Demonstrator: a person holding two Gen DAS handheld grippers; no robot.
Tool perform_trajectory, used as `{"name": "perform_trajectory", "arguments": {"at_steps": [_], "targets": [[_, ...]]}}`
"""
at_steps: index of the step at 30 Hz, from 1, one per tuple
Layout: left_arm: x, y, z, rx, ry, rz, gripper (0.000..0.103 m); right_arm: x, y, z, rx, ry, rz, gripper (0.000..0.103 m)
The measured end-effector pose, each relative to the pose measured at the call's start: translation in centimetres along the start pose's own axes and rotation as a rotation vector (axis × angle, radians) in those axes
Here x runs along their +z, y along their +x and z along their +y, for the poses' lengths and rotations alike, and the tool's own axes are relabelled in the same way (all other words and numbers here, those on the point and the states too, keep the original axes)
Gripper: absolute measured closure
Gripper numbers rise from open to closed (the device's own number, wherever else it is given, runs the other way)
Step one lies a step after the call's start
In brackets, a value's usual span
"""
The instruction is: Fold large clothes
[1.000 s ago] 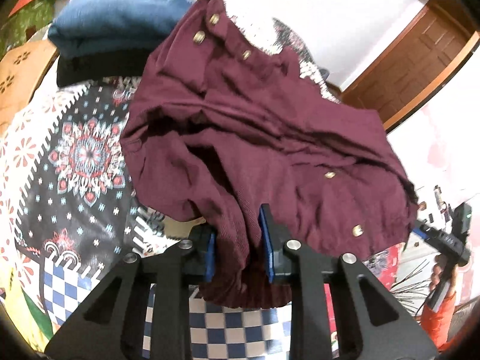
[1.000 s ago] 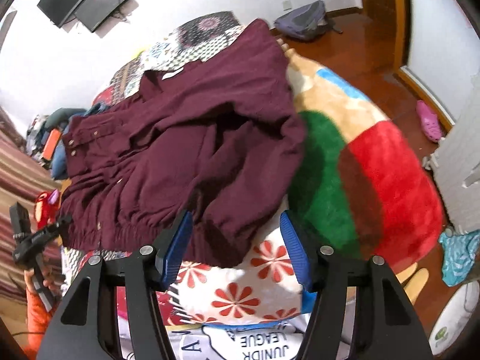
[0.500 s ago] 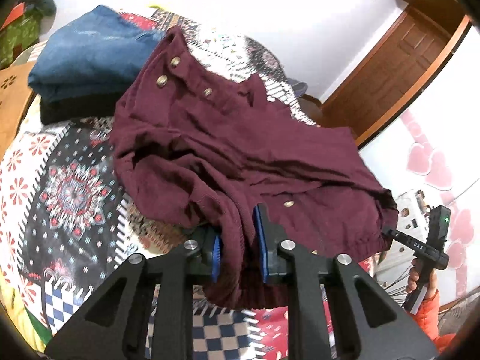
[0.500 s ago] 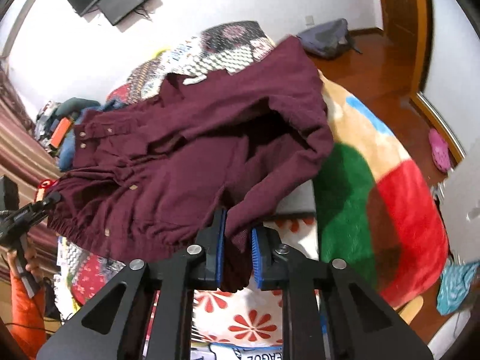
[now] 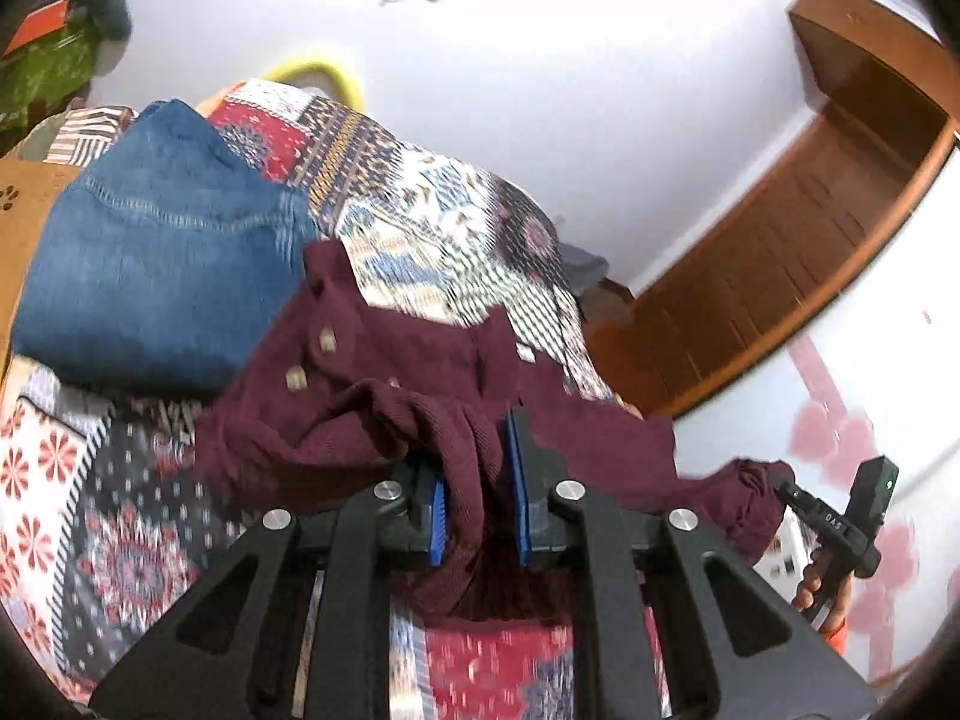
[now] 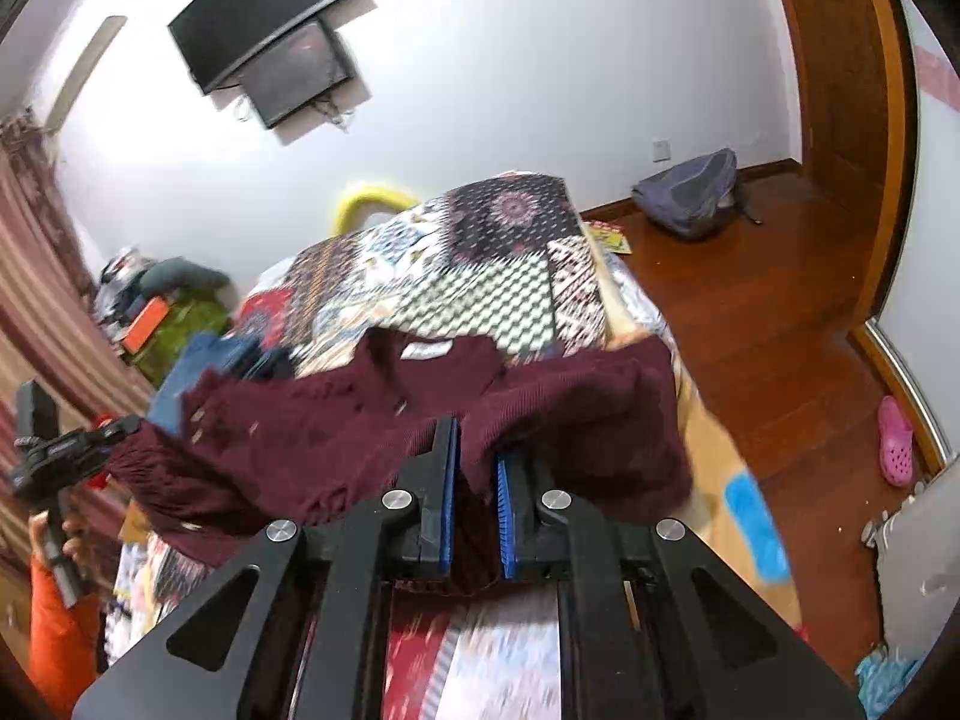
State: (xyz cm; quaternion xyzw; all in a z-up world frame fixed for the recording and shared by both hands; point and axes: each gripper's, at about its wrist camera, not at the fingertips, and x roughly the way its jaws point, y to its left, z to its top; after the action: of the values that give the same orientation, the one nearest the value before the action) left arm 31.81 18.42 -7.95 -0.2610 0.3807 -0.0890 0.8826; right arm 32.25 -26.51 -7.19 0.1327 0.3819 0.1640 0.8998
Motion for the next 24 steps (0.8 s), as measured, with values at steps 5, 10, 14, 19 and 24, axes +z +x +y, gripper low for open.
{"name": "perform_trajectory", "arguments": {"at_steps": [5, 10, 14, 19, 24], "targets": [[3.6, 4.5, 1.4, 0.087, -0.048, -0.009, 0.086, 2.9, 6.2, -2.1, -0.057, 0.054, 0.047, 0.093], [5.2, 9.5, 1.9, 0.202, 0.017, 0.019, 0.086, 3.6, 12.6, -4.2, -0.123, 0.085, 0.151, 0.093], [5.2, 12.9, 1.8, 0.285, 0.085, 0.062, 0.082, 3.4, 16.0, -5.5, -0.158, 0.096, 0.234, 0.092], [4.9, 14.4, 0.8, 0.313, 0.151, 0.120, 0.066, 3.1, 17.0, -6.8, -0.147, 0.202, 0.278, 0.078], [4.8, 13.6, -0.4, 0.248, 0.128, 0.167, 0.048, 4.0, 15.4, -5.1, -0.143, 0.199, 0.313, 0.054]]}}
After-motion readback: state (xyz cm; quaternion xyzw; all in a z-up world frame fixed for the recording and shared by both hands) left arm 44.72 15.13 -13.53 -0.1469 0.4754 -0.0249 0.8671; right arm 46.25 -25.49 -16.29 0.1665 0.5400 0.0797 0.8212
